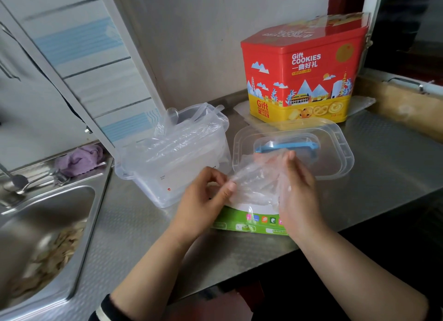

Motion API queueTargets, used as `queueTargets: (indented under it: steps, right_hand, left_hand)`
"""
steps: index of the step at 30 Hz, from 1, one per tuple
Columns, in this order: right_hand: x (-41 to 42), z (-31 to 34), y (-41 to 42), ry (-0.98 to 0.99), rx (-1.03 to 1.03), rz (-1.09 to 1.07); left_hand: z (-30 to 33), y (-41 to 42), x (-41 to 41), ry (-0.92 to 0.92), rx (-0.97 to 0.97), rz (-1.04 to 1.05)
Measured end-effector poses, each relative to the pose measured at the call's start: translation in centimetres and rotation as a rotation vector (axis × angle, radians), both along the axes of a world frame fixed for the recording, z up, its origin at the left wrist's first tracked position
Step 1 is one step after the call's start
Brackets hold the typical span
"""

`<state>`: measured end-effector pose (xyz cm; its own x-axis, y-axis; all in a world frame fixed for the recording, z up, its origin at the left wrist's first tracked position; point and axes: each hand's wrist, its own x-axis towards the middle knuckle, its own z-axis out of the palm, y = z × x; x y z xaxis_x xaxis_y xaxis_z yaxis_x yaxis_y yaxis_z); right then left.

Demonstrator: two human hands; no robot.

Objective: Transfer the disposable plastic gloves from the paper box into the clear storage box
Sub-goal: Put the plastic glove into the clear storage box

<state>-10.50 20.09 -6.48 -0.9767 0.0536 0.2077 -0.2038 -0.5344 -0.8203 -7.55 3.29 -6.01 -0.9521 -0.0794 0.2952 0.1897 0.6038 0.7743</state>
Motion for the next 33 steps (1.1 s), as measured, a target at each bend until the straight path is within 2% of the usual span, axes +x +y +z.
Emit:
queueTargets:
  steps: [3, 6, 8, 10, 11, 13, 16, 19, 23, 27, 31, 33]
  right_hand:
    - [0.3, -0.5, 0.2, 0.1, 0.178, 0.09]
    - [0.6, -0.9, 0.2, 0.143, 0.233, 0.106]
    - [0.7, -1.0, 0.1, 0.14, 0.253, 0.095]
    - [0.7, -0.9, 0.0, 0.125, 0.238, 0.092]
    - [0.7, -0.9, 0.0, 0.113, 0.233, 0.086]
    - [0.8, -1.1, 0.1, 0.112, 0.251, 0.091]
    - [1.1, -1.0, 0.1, 0.153, 0.293, 0.094]
    - [1.2, -0.5, 0.4, 0.205, 0.495, 0.167]
    - [1.6, 0.8, 1.3, 0.12, 0.866, 0.325]
    - [1.9, 0.9, 1.2, 0.227, 1.219, 0.281]
    - [2.1, 0.6, 1.1, 0.285, 1.356, 0.238]
    - [2.2, 0.6, 0.9, 0.292, 1.36, 0.211]
  left_hand:
    - [1.0, 0.1, 0.3, 0.106, -0.099, 0.243]
    - [2.8, 0.3, 1.1, 0.068, -0.167, 0.23]
    - [4.4, 0.8, 2.1, -0.167, -0.042, 0.047]
    - [5.6, 1.2, 3.0, -0.458, 0.17, -0.156]
    - [6.0, 1.4, 3.3, -0.547, 0.27, -0.232]
    - [6.2, 1.7, 3.0, -0.635, 0.43, -0.316]
    - [6.2, 2.0, 1.8, -0.653, 0.536, -0.246]
    - [6.7, 2.4, 0.6, -0.576, 0.471, -0.158]
    - [7.7, 2.2, -0.4, -0.448, 0.188, -0.057]
    - [9.8, 0.6, -0.7, -0.378, 0.001, -0.145]
    - [10.6, 0.3, -0.9, -0.386, -0.347, -0.195]
    - [10.1, 0.7, -1.3, -0.36, -0.238, -0.136]
